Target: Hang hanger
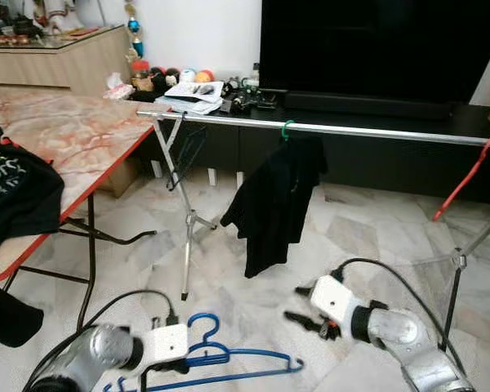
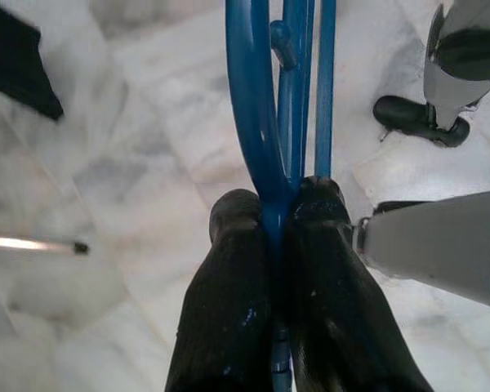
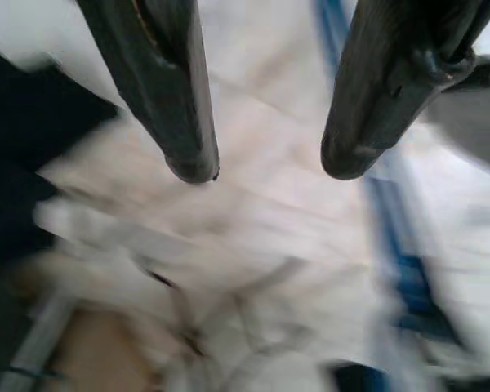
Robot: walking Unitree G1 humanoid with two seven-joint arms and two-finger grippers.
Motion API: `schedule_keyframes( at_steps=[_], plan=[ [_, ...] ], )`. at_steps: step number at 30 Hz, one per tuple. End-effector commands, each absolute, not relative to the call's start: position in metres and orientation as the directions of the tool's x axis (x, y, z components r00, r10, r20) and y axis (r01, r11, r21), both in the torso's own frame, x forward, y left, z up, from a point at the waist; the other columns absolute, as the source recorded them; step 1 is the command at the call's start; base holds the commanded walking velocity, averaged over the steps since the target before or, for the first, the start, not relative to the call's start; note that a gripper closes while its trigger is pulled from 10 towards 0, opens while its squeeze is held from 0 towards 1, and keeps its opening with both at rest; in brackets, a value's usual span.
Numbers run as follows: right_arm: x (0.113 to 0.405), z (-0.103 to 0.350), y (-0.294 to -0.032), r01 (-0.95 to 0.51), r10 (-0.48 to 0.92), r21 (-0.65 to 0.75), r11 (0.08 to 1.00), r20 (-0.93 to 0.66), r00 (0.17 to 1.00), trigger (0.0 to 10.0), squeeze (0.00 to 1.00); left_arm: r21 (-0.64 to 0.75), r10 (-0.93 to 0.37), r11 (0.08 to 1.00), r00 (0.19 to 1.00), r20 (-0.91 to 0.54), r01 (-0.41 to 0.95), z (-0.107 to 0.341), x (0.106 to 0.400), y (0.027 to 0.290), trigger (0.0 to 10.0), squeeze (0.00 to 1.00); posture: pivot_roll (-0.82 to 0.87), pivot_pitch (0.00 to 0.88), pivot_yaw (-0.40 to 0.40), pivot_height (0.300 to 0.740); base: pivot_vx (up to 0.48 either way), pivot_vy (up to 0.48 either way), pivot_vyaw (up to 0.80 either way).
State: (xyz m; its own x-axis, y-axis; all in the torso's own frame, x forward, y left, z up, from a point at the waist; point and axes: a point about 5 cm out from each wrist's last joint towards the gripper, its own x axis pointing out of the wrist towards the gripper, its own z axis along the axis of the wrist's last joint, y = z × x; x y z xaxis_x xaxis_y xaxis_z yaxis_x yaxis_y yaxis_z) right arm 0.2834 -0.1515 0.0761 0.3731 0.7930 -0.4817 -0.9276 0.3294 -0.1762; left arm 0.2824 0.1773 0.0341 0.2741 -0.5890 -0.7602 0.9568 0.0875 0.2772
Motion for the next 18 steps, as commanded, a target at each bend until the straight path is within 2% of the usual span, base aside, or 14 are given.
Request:
schedule_keyframes(
  at_steps=[1, 3, 4, 6, 16, 18],
  plan=[
    [0.283, 0.08, -0.151, -0.944, 0.814, -0.17, 0.283, -0.477, 0.33, 10.0, 0.0, 0.282, -0.578, 0.051, 0.259, -0.774, 0.958, 0.04, 0.286, 0.178, 10.0, 0.0, 0.09, 0.001, 0.058, 0.74, 0.0, 0.0, 0.0],
    [0.28, 0.074, -0.148, -0.964, 0.817, -0.152, 0.218, -0.511, 0.266, 10.0, 0.0, 0.295, -0.603, 0.014, 0.243, -0.76, 0.955, 0.051, 0.291, 0.166, 10.0, 0.0, 0.09, 0.003, 0.056, 0.74, 0.0, 0.0, 0.0],
    [0.28, 0.074, -0.148, -0.964, 0.817, -0.152, 0.218, -0.511, 0.266, 10.0, 0.0, 0.295, -0.603, 0.014, 0.243, -0.76, 0.955, 0.051, 0.291, 0.166, 10.0, 0.0, 0.09, 0.003, 0.056, 0.74, 0.0, 0.0, 0.0],
    [0.276, 0.073, -0.142, -0.982, 0.857, -0.092, 0.167, -0.478, 0.191, 10.0, 0.0, 0.324, -0.62, -0.014, 0.246, -0.745, 0.946, 0.059, 0.296, 0.155, 10.0, 0.0, 0.09, 0.004, 0.055, 0.74, 0.0, 0.0, 0.0],
    [0.27, 0.059, -0.135, -0.994, 0.86, -0.027, 0.102, -0.501, 0.101, 10.0, 0.0, 0.354, -0.61, -0.073, 0.239, -0.755, 0.932, 0.07, 0.304, 0.139, 10.0, 0.0, 0.11, 0.01, 0.052, 0.74, 0.0, 0.0, 0.0],
    [0.268, 0.054, -0.133, -0.994, 0.85, -0.038, 0.1, -0.516, 0.105, 10.0, 0.0, 0.37, -0.61, -0.089, 0.244, -0.754, 0.925, 0.074, 0.306, 0.135, 10.0, 0.0, 0.11, 0.011, 0.051, 0.74, 0.0, 0.0, 0.0]
  ],
)
